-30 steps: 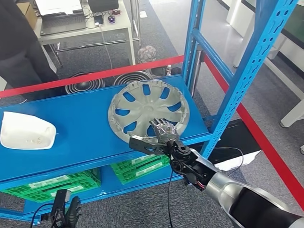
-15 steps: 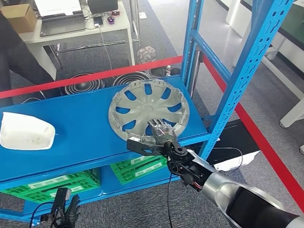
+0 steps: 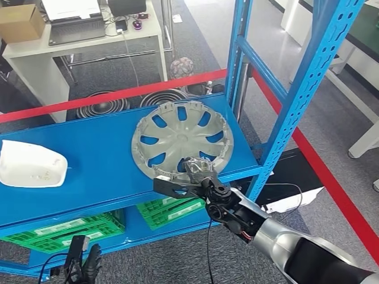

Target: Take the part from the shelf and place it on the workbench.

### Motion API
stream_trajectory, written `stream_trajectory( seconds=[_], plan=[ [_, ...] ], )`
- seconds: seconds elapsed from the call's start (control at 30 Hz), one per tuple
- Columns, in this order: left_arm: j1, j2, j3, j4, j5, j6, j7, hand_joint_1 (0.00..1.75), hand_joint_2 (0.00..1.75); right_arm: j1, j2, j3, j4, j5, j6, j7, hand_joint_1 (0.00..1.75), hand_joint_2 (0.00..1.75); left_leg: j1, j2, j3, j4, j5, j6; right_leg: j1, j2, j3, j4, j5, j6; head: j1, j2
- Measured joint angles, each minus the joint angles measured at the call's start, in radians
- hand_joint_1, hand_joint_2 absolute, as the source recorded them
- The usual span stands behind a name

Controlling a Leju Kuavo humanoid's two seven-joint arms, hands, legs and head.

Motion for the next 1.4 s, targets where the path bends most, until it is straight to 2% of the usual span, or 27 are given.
stream_trajectory(
  seconds=[0.33,0.5,1.07,1.4],
  plan=[
    [0.018,-0.002,0.000,0.000,0.003,0.006,-0.013,0.00,0.00,0.002,-0.025,-0.005,-0.275,0.009,0.015,0.014,1.75,1.75,0.000,-0.006,-0.015,0.000,0.004,0.000,0.000,-0.006,-0.013,0.000,0.001,0.001,-0.001,0.000],
    [0.018,-0.005,0.000,0.000,0.003,0.007,-0.015,0.00,0.00,-0.004,-0.042,-0.011,-0.366,0.008,0.016,0.015,1.75,1.75,0.000,-0.006,-0.016,-0.001,0.003,0.000,0.000,-0.006,-0.013,-0.002,0.001,0.001,-0.001,0.000],
    [0.018,-0.005,0.000,0.000,0.003,0.007,-0.015,0.00,0.00,-0.003,-0.065,-0.012,-0.447,0.004,0.016,0.016,1.75,1.75,0.000,-0.006,-0.017,-0.002,0.003,0.001,0.000,-0.006,-0.013,-0.004,0.000,0.001,-0.001,0.000],
    [0.018,-0.010,0.000,0.000,0.002,0.008,-0.023,0.00,0.00,-0.003,-0.100,-0.043,-0.555,0.058,-0.100,0.075,1.75,1.75,0.000,-0.006,-0.018,-0.001,0.003,0.001,0.000,-0.006,-0.014,-0.005,0.000,0.001,-0.001,0.000]
  ],
)
